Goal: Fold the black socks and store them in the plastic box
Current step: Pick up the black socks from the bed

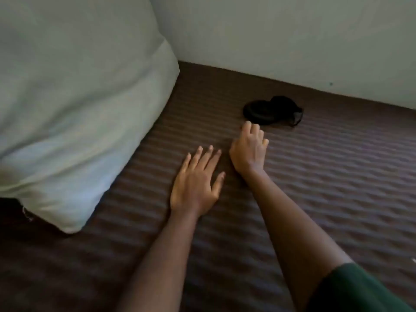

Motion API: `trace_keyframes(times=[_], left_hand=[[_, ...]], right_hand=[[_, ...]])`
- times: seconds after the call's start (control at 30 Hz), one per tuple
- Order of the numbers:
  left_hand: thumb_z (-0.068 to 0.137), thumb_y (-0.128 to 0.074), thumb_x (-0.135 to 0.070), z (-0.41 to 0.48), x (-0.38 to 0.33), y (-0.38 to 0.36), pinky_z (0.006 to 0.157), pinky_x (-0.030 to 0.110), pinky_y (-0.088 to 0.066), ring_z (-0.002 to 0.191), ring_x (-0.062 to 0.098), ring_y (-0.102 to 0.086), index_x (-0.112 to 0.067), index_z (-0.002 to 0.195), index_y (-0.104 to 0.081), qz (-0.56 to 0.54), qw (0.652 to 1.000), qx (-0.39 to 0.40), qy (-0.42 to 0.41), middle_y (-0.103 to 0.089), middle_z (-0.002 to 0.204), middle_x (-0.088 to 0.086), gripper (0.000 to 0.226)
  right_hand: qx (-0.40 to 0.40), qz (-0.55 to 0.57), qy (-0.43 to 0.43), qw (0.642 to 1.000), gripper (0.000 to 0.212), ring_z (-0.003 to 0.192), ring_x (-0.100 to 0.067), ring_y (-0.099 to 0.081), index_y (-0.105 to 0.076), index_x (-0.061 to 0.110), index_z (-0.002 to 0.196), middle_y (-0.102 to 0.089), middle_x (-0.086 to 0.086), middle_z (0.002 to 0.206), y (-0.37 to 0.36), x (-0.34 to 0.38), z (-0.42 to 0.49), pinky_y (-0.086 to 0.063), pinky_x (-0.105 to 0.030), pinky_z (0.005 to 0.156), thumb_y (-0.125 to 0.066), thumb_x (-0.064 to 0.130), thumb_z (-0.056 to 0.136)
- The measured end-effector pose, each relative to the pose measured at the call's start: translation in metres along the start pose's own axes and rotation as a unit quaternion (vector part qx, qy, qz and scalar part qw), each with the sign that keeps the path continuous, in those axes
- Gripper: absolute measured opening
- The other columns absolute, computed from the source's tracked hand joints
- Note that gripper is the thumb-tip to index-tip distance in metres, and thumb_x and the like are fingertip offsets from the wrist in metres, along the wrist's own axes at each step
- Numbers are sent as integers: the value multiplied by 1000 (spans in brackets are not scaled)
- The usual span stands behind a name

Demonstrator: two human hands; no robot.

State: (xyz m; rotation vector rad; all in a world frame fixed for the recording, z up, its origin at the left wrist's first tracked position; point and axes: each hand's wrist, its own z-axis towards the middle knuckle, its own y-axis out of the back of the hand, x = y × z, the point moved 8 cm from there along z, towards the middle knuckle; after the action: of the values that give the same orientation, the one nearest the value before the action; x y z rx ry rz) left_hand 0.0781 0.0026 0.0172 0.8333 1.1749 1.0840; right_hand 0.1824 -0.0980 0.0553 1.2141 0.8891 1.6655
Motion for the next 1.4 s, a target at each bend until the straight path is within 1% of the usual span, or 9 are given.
trace_keyframes(times=[0.1,0.23,0.33,0.5,0.67,0.83,0.97,1.2,1.4], left_hand=[[91,-29,-46,-6,1,0,120,38,-21,146,18,-29,-28,148,-33,-13,1000,-18,10,-35,155,-4,60],[92,-31,-44,-7,4,-8,117,36,-18,145,16,-28,-29,148,-32,4,1000,-25,9,-34,155,-6,58],[92,-32,-43,-12,4,-11,115,37,-18,145,17,-30,-28,148,-34,16,1000,-21,5,-35,154,-5,57],[93,-31,-43,-12,4,-9,116,37,-16,145,17,-29,-28,148,-33,11,1000,-19,8,-34,155,-5,57],[93,-32,-42,-11,3,-11,114,37,-18,143,19,-34,-23,144,-42,23,1000,-12,4,-38,153,-2,55],[90,-33,-37,-11,3,-7,114,36,-15,142,19,-35,-24,145,-38,24,1000,-11,9,-39,152,-2,57],[87,-34,-38,-10,2,-7,114,36,-15,141,20,-37,-22,146,-38,34,999,-4,6,-40,152,0,61],[83,-38,-40,-11,10,-25,115,39,-15,143,20,-32,-22,149,-28,61,998,5,-5,-34,155,1,68],[89,-37,-42,-12,11,-31,117,38,-12,145,19,-28,-24,149,-26,56,998,6,-9,-31,157,0,65]], right_hand=[[-5,-64,-16,998,36,127,-36,-32,-45,17,125,-31,-16,143,3,-23,22,-29,-51,103,-47,16,90],[81,-65,6,995,41,145,-34,-5,-42,30,136,-5,-14,159,-18,-38,40,-6,-58,114,-39,28,96],[101,-70,6,992,49,146,-26,-12,-31,25,145,-18,-10,158,-26,-41,40,-5,-57,115,-32,33,97],[-83,-3,56,995,31,109,-29,-52,-58,9,115,-60,-12,112,7,-24,19,-36,-39,93,-52,9,84],[-58,102,24,993,33,86,-14,-45,-53,9,108,-55,-8,99,20,-3,-52,-31,-25,83,-49,-7,79],[-73,144,-17,987,33,84,-14,-41,-51,10,119,-58,-7,99,20,4,-135,-49,-40,80,-43,7,87],[-43,59,18,997,41,92,-20,-48,-49,13,123,-60,-6,102,5,8,-128,-45,-40,87,-40,28,86],[-68,-29,39,997,42,97,-18,-40,-43,16,124,-63,-6,103,-22,3,-130,-28,-32,90,-40,24,83],[-74,-58,54,994,43,96,-19,-42,-43,15,123,-62,-8,104,-20,6,-134,-29,-34,89,-40,28,82]])
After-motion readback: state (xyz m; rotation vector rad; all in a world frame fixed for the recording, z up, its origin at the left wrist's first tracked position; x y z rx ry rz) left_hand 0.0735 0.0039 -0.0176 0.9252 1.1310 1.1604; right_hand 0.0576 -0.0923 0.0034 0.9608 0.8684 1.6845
